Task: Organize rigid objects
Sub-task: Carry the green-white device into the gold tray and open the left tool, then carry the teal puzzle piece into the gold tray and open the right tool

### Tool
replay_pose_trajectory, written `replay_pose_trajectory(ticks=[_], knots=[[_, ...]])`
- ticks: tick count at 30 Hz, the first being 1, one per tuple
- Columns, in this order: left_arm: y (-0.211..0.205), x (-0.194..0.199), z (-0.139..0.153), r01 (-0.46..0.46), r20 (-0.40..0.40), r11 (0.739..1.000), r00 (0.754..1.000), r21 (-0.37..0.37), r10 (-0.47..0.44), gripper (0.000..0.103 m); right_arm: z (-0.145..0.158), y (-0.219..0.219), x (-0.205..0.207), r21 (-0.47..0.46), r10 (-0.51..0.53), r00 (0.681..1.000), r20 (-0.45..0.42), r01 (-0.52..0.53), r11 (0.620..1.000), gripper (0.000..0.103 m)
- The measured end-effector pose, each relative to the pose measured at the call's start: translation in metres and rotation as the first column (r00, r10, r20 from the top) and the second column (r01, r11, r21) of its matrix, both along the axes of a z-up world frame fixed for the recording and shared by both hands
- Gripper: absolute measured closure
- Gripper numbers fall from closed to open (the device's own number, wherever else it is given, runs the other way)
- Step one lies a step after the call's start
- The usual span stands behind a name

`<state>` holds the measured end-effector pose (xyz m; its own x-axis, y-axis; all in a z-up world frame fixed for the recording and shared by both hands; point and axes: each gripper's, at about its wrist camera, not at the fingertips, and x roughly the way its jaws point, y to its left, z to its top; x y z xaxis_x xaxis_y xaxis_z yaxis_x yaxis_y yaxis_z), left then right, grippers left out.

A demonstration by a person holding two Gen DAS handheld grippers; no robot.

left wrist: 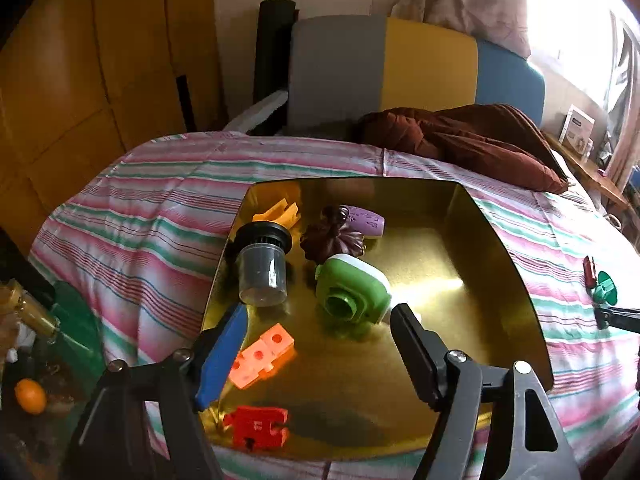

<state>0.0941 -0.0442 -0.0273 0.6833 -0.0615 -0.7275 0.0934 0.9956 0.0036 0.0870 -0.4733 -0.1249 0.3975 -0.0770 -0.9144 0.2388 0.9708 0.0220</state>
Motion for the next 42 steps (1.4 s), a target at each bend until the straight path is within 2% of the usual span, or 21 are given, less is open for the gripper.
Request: replay_pose_trajectory(ticks=[3,7,10,23,32,37,42], knots=[[0.000,-0.008,0.004,0.002,0.004,1.000,1.000,-0.004,-0.002,0.027,0.003,0.024,0.002,0.075,0.130,0.991,0.028,-0.132,0.988,0.069],[0.001,-0.019,0.006,0.006,0.012,1.000,1.000,0.006,-0.006,0.027,0.005,0.063,0.000,0.096,0.285,0.956,0.064,-0.290,0.952,0.069],[0.001,-0.025,0.007,0.007,0.023,1.000,1.000,0.026,-0.007,0.027,0.005,0.079,-0.002,0.075,0.336,0.938,0.083,-0.342,0.937,0.069],[-0.002,-0.044,0.017,0.036,0.068,0.999,0.997,0.038,-0.039,0.027,0.003,0.088,-0.007,-0.017,0.350,0.932,0.092,-0.350,0.937,0.069],[0.005,-0.050,0.015,0.033,0.064,0.999,0.997,0.017,-0.034,0.027,0.004,0.094,-0.007,-0.053,0.296,0.953,0.063,-0.293,0.955,0.069],[0.012,-0.053,0.011,0.022,0.057,1.000,0.998,0.003,-0.022,0.027,0.006,0.097,-0.010,-0.062,0.257,0.965,0.050,-0.254,0.965,0.070],[0.018,-0.052,0.006,0.011,0.043,1.000,0.999,-0.007,-0.011,0.027,0.008,0.098,-0.014,-0.017,0.209,0.977,0.039,-0.208,0.978,0.069]])
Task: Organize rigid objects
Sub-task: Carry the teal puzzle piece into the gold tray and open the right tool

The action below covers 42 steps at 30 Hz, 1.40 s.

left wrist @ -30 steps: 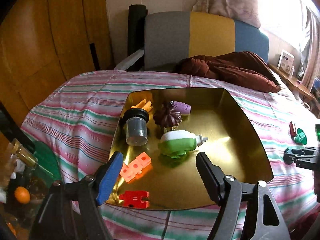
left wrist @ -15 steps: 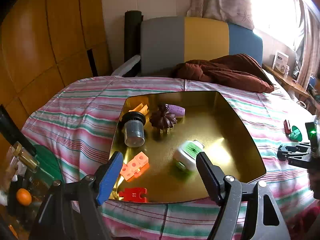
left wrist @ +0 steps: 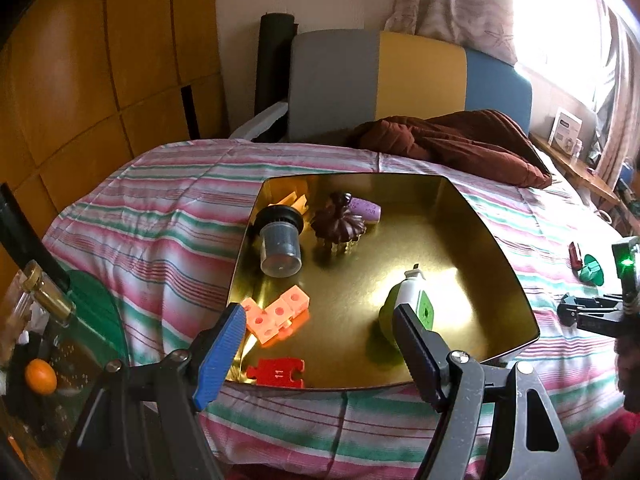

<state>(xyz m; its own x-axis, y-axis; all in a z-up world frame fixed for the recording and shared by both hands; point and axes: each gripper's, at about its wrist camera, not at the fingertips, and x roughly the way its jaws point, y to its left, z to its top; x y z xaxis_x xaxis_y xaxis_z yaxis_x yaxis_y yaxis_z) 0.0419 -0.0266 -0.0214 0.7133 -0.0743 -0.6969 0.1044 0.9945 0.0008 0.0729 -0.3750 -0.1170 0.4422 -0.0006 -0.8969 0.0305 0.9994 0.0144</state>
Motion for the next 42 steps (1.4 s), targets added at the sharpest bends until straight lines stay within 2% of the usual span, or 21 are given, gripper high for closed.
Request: replay_pose_trajectory(ticks=[4,9,16,22,27,37,42], knots=[[0.006,0.001,-0.004,-0.011,-0.011,1.000,1.000,-0.008,0.011,0.027,0.003,0.002,-0.004,0.046,-0.027,1.000,-0.008,0.028,0.999,0.069],[0.013,0.000,-0.008,-0.025,-0.020,1.000,1.000,-0.015,0.025,0.027,0.009,0.014,-0.009,0.086,-0.035,0.999,0.024,0.033,0.996,0.069],[0.022,0.001,-0.012,-0.045,-0.033,0.999,0.998,-0.023,0.044,0.027,0.046,0.037,-0.016,0.128,-0.028,0.989,0.142,0.010,0.992,0.069],[0.029,0.000,-0.015,-0.059,-0.039,0.998,0.998,-0.027,0.058,0.027,0.085,0.077,-0.014,0.176,0.088,0.967,0.239,-0.133,0.975,0.069],[0.037,-0.001,-0.014,-0.076,-0.035,0.997,0.997,-0.030,0.075,0.027,0.103,0.136,-0.009,0.171,0.236,0.926,0.295,-0.294,0.941,0.069],[0.069,-0.003,-0.013,-0.161,-0.024,0.986,0.987,-0.038,0.161,0.027,0.107,0.226,-0.003,0.186,0.412,0.856,0.312,-0.480,0.857,0.069],[0.088,-0.003,-0.012,-0.217,-0.021,0.975,0.976,-0.040,0.216,0.027,0.098,0.268,0.008,0.194,0.487,0.825,0.285,-0.548,0.814,0.069]])
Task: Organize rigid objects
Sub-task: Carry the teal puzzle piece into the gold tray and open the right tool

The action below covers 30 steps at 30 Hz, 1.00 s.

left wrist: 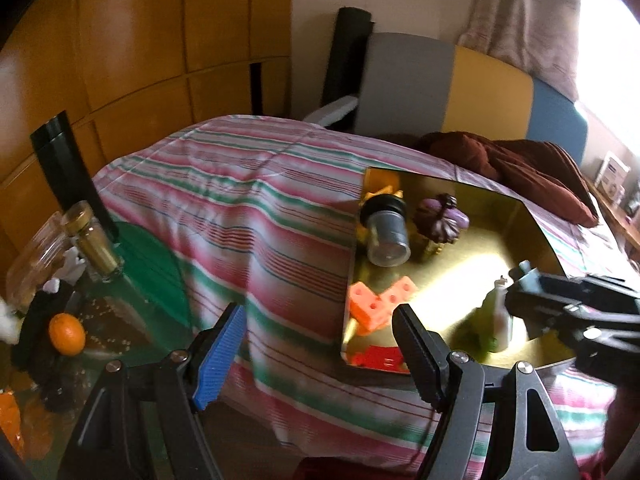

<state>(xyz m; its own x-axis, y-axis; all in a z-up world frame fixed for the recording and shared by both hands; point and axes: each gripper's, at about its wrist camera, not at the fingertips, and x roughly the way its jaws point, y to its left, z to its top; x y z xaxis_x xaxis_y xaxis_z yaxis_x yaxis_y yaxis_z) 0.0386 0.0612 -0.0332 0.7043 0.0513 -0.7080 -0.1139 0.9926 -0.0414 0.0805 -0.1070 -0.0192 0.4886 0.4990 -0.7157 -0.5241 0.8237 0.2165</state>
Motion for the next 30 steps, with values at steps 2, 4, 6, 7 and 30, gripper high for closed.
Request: replay_pose_trajectory(ticks=[2,4,6,7,30], knots=[[0.004,0.000,-0.001,-0.012,-0.003,1.000,1.000,-0.003,0.012,0.027,-0.007,0.016,0.007,-0.029,0.023,1.000,-0.004,-0.023,0.999,0.069],[0.006,-0.001,-0.003,-0.016,-0.008,1.000,1.000,-0.003,0.015,0.027,-0.018,0.030,0.015,-0.069,0.041,0.999,-0.023,-0.042,0.997,0.069],[0.007,-0.002,-0.005,-0.018,-0.014,1.000,1.000,-0.004,0.018,0.027,-0.032,0.040,0.021,-0.107,0.061,0.996,-0.058,-0.067,0.992,0.069],[0.008,-0.002,-0.006,-0.019,-0.017,1.000,1.000,-0.006,0.019,0.027,-0.040,0.044,0.025,-0.129,0.061,0.995,-0.078,-0.071,0.989,0.069],[-0.012,-0.003,-0.005,0.025,-0.024,1.000,0.999,0.011,-0.025,0.027,-0.021,0.012,0.005,-0.059,-0.047,0.999,-0.016,0.046,0.997,0.068]])
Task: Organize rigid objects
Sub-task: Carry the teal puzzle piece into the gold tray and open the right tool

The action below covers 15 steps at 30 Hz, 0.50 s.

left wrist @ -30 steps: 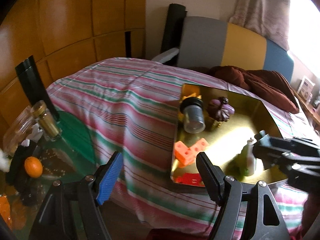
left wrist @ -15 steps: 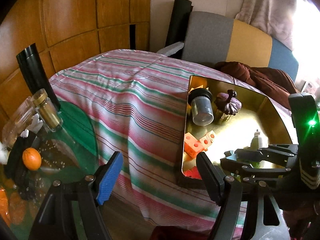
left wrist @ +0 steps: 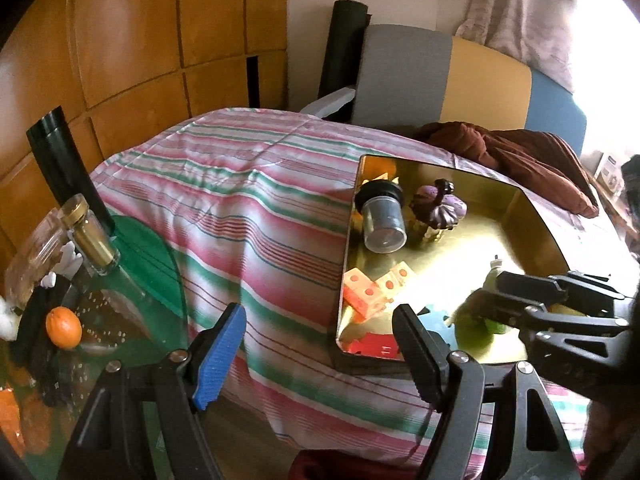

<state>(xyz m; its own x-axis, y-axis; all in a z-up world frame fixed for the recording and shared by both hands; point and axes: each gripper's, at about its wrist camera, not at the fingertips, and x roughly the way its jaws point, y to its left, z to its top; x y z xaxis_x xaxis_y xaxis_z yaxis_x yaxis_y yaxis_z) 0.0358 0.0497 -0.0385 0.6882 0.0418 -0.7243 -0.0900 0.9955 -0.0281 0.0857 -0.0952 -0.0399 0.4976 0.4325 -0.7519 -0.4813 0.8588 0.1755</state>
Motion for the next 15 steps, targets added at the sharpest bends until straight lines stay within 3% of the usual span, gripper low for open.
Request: replay_pose_trajectory(ticks=[15], knots=[[-0.038,-0.006,0.012,0.099,0.017,0.994,0.995,0.047,-0.100,0.027,0.018,-0.091,-0.017,0.014,-0.199,0.975,0.098,0.199,0.980,0.068]])
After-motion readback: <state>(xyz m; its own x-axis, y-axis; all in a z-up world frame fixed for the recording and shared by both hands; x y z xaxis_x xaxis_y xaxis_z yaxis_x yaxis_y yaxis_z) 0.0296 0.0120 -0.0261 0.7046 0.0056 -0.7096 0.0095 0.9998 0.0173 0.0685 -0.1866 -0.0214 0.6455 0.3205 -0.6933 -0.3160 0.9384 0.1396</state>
